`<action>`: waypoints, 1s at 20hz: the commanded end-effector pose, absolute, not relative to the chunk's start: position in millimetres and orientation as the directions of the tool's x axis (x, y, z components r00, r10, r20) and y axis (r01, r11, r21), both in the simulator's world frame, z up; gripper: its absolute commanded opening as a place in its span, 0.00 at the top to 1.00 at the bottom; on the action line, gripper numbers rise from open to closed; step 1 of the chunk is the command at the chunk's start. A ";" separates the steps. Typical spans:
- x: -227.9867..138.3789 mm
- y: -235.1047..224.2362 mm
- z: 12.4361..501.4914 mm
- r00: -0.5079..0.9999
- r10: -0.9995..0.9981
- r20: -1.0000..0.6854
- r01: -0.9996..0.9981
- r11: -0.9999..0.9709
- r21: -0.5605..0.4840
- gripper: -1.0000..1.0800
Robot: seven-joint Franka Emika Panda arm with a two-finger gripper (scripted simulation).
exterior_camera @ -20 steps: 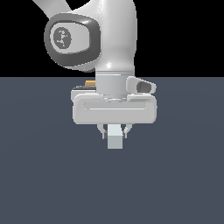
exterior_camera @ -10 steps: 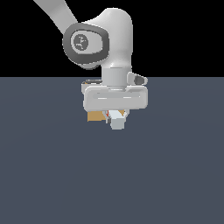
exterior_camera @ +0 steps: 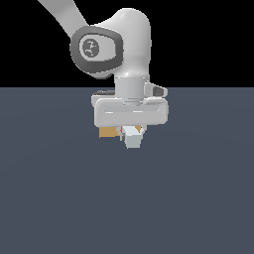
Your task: Insert the peg into the horizontal hole in a box.
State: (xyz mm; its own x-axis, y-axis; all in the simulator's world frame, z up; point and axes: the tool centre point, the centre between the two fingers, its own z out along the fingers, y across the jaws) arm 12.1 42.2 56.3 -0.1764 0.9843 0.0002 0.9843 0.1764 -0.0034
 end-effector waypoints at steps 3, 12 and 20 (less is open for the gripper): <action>14.0 42.6 59.2 -0.179 0.984 0.000 0.984 0.179 0.002 1.00; 8.6 61.3 58.2 -0.179 0.984 0.000 0.984 0.179 0.000 1.00; -1.8 118.8 58.9 -0.179 0.984 0.000 0.984 0.179 0.001 1.00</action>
